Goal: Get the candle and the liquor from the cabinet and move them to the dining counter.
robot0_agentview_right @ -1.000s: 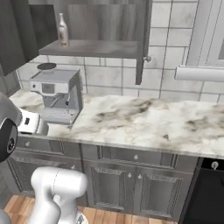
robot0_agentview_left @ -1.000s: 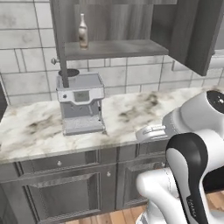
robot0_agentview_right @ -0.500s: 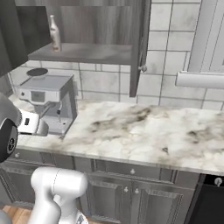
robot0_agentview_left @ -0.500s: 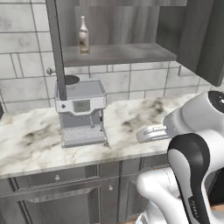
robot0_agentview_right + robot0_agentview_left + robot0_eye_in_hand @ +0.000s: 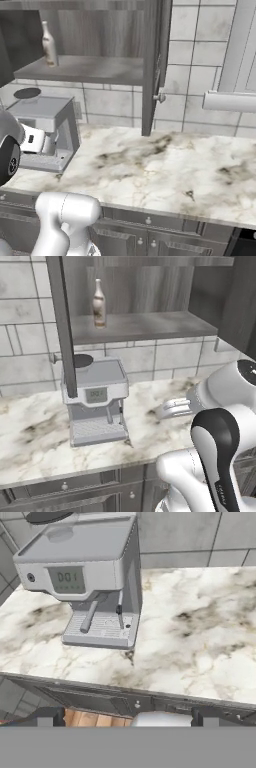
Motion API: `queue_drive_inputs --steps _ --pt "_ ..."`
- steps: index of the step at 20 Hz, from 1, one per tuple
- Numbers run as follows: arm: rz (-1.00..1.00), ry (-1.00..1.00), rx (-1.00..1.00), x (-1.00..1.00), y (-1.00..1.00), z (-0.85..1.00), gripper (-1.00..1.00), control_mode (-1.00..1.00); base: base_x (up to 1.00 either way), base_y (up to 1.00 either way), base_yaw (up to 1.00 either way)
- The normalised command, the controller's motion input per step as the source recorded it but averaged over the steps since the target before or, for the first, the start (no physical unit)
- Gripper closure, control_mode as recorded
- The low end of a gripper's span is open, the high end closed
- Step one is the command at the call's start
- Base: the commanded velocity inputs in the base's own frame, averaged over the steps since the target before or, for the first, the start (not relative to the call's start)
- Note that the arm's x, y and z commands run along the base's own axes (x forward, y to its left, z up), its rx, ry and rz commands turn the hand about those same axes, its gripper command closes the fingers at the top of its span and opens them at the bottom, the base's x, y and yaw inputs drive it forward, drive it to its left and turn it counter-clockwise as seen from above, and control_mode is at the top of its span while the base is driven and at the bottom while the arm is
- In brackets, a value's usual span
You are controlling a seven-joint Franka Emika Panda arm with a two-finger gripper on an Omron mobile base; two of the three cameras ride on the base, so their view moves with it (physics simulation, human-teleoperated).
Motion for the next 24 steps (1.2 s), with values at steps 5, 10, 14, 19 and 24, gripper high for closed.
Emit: queue_drive_inputs --steps 5,10,14,19,24 --pt "0.0 0.0 0.0 0.0 0.0 0.0 -1.0 1.0 0.58 0.0 0.0" --pt "0.0 0.0 0.0 0.0 0.0 0.0 -1.0 1.0 0.63 0.14 -0.01" --pt "0.0 0.0 0.0 0.0 0.0 0.0 -1.0 1.0 0.5 0.18 -0.01" --pt "0.0 0.0 0.0 0.0 0.0 0.0 -1.0 1.0 0.01 0.0 0.0" --pt "0.08 -0.16 0.0 -0.24 0.01 -0.01 -1.0 -1.0 0.0 0.0 0.0"
